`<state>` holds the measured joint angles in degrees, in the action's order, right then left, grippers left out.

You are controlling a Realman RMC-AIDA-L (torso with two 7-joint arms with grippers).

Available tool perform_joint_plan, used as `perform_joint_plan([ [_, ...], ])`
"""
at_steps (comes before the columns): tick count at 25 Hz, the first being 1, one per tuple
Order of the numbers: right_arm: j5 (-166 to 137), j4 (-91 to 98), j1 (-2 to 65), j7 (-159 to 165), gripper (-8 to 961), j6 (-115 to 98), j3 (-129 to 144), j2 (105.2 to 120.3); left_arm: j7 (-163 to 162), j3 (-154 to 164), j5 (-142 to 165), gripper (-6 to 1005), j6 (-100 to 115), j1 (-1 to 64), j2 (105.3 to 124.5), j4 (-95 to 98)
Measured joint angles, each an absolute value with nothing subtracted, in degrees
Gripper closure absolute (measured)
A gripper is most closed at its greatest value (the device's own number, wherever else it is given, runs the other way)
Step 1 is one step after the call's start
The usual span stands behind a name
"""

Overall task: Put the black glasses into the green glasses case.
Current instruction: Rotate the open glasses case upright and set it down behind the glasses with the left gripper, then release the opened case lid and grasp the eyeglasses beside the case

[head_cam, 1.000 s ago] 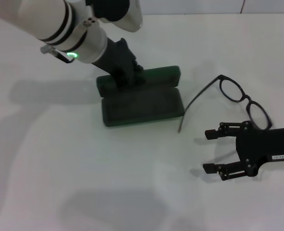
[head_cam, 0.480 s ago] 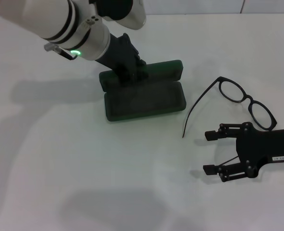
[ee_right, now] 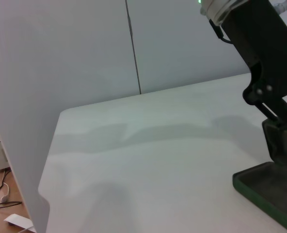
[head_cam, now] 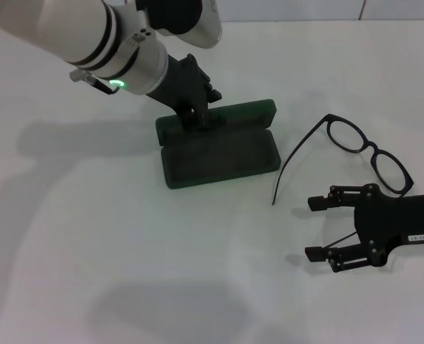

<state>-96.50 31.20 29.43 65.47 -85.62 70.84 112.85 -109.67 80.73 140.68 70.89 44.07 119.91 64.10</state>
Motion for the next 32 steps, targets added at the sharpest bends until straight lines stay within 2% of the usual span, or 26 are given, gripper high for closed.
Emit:
perform_joint_plan([
  [1,-96.50,31.20,29.43,65.48,131,-85.61,70.84,112.85,-109.66,80.79,140.50,739,70.77,43.97,119.93,64.15],
  [14,-96.01,31.20,29.35,65.54,131,-86.00,70.27,112.52,-110.52,76.15,131.16,388,73.29,37.67,119.70,68.89],
  [21,-95.95,31.25,28.44,65.56,131,-86.79,65.84,112.45,-100.06,60.72,112.90,384,79.46,28.89,119.30,61.16],
  [25,-95.94,31.28,28.19,65.55,131,-87.32,64.71,112.23,-84.06,55.58,103.90,381,85.76,20.07,119.26,58.11],
  [32,-95.88,31.33,27.11,65.57,131,-87.44,64.62,111.77,-76.99,54.38,102.67,378,87.52,10.64,118.81,54.74],
])
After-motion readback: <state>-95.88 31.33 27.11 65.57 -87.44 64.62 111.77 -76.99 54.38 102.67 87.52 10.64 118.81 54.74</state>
